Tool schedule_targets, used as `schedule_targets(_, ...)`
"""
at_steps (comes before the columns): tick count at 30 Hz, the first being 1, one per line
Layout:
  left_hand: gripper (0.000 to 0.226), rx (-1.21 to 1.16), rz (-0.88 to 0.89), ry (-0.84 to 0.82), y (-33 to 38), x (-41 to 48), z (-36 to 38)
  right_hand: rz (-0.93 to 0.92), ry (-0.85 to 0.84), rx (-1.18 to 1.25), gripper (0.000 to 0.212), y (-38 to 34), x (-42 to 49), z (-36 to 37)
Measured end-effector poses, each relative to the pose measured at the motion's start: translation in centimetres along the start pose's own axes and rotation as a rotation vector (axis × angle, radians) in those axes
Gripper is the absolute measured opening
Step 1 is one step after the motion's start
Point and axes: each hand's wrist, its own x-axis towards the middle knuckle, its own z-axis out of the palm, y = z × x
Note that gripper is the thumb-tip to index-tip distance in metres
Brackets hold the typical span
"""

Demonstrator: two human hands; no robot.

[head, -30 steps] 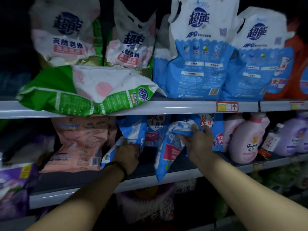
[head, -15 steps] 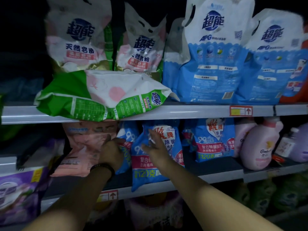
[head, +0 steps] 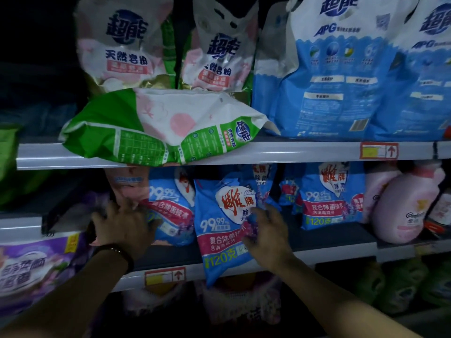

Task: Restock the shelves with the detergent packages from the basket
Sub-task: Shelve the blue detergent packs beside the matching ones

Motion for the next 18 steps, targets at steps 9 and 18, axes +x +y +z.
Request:
schedule_targets(9,0.037,-0.346,0.060,0.048,1.7,-3.1,1.1,0.385,-0.337,0.210,0.128,4.4,2.2,1.9)
schedule_targets(18,0.081,-0.980,-0.133,-0.521,12.2,-5.0,5.3,0.438,-0.360,0.464,0.107,5.6,3.7,1.7)
